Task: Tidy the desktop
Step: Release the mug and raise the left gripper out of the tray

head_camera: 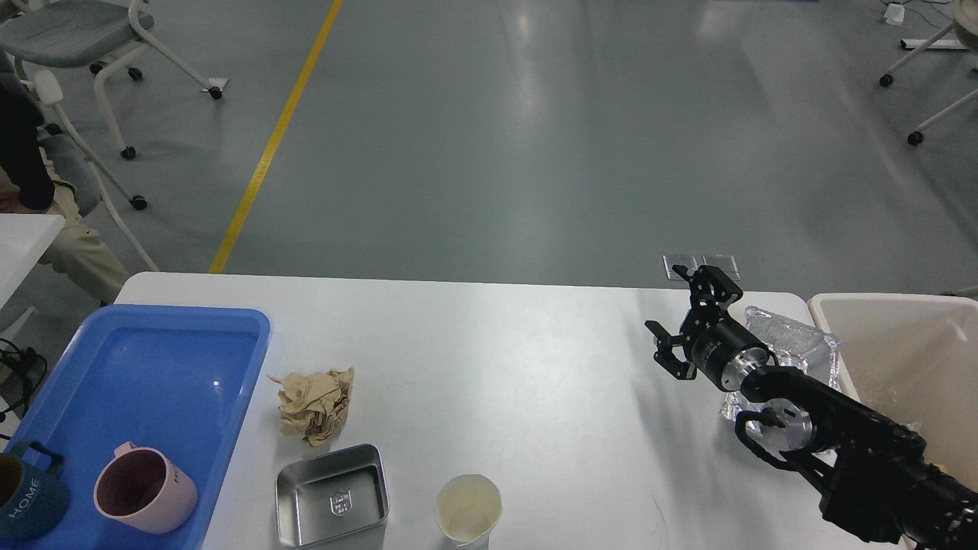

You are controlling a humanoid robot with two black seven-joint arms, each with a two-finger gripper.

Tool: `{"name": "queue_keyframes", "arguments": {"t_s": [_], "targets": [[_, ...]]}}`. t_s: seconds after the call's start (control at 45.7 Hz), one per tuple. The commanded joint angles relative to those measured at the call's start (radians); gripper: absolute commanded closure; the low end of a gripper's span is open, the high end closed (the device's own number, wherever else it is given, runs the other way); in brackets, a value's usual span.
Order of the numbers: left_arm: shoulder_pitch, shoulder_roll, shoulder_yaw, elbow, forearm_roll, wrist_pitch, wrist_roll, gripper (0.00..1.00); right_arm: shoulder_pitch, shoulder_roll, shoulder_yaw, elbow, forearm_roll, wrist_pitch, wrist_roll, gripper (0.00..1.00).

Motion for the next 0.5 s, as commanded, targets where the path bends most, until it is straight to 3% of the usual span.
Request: {"name": "queue_keyframes", "arguments": {"t_s": [0.0, 0.372, 0.481], "targets": [[-0.001, -0.010, 0.000, 0.000, -0.005, 0.001, -0.006, 0.04, 0.001, 0.002, 0.001, 0.003, 0.000, 0.000, 0.000, 0.00], [-0.063, -0.100, -0.021, 0.001, -0.001, -0.016, 0.007, 0.04, -0.002, 0.002, 0.001, 0.005, 0.000, 0.000, 0.000, 0.00], [-0.099, -0.134, -0.021, 0.021, 0.042, -0.068, -0.002, 0.04, 0.000, 0.002, 0.001, 0.005, 0.000, 0.000, 0.000, 0.00]]}}
